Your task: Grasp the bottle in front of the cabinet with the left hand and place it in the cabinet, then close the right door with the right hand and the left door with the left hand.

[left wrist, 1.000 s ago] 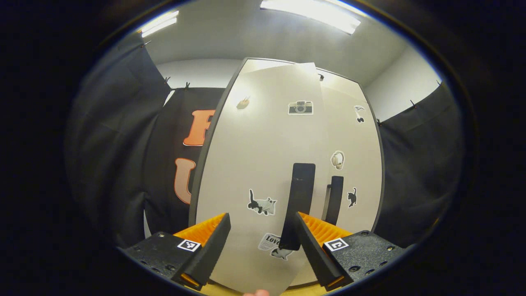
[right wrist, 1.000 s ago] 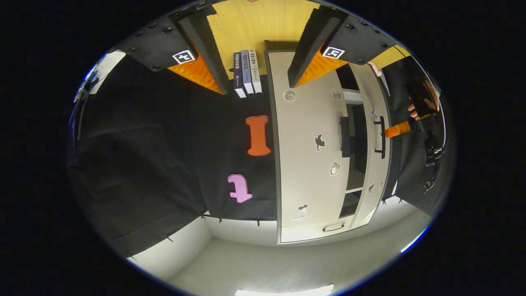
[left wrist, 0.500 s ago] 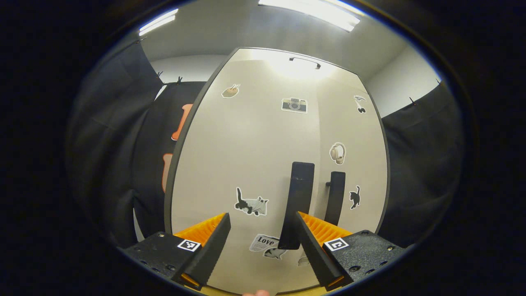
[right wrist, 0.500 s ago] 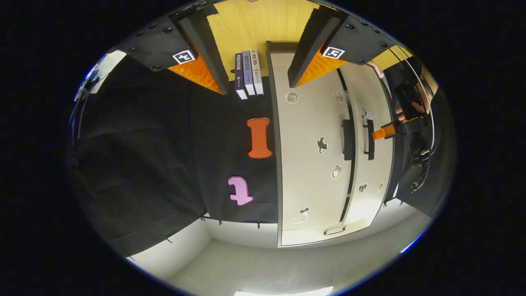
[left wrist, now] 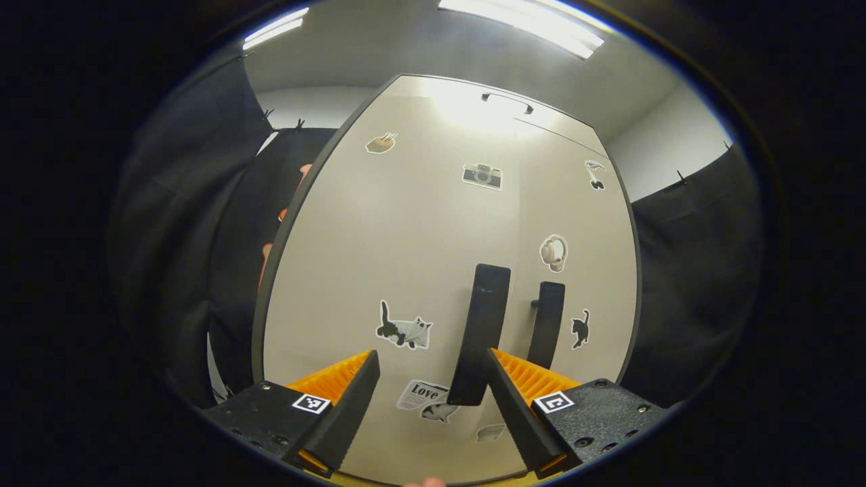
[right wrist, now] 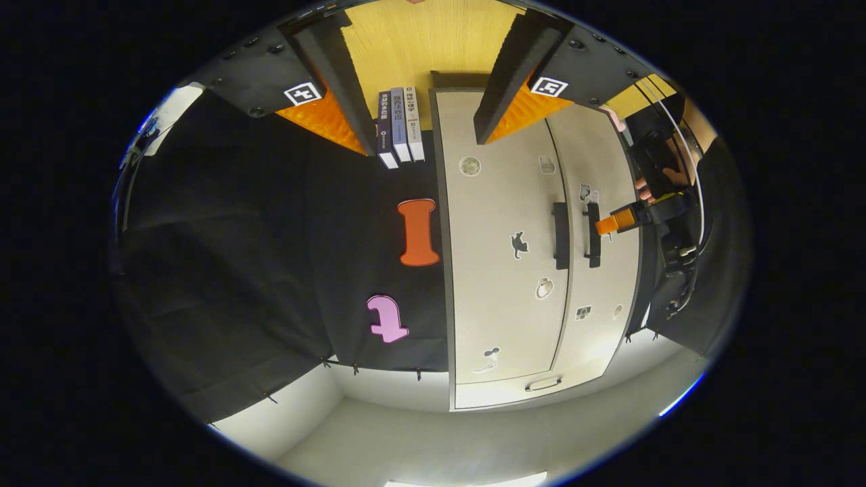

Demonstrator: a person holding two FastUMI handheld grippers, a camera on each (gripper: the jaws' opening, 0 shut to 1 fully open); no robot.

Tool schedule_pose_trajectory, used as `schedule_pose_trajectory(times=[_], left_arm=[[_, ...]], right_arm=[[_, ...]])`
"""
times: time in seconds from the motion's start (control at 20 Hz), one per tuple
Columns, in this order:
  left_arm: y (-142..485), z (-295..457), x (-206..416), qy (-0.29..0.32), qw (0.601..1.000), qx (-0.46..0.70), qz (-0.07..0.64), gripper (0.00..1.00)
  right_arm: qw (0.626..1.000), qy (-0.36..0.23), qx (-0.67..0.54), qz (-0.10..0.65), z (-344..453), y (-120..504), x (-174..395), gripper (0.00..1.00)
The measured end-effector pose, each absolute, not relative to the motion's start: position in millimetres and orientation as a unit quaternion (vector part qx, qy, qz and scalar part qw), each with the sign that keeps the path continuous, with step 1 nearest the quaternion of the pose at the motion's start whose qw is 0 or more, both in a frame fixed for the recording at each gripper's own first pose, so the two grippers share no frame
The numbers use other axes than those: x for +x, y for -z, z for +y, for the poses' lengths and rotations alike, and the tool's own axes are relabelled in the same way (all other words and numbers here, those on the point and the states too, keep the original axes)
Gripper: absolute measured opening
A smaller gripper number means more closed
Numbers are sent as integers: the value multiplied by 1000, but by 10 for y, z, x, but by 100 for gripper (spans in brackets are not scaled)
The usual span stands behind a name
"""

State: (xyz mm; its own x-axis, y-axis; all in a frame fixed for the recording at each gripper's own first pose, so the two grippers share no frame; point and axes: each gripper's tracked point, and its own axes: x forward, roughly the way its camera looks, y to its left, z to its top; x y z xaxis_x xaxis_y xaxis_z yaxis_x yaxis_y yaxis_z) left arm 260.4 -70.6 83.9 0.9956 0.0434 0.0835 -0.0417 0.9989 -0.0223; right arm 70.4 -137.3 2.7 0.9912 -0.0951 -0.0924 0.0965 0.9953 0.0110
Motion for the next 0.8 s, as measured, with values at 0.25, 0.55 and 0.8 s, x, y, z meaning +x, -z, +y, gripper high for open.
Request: schedule_pose_trajectory(times=[0.25, 0.55, 0.8], left_arm=[[-874, -608, 1984, -47, 998, 17, -44, 94], [-873, -707, 1211, -61, 997, 13, -35, 94], [-729, -921, 681, -59, 998, -12, -28, 94]], right_arm=[[998, 20, 12, 59, -1257, 71, 701, 96], [998, -24, 23, 50, -1038, 53, 679, 96], [996, -50, 26, 63, -880, 157, 637, 96]])
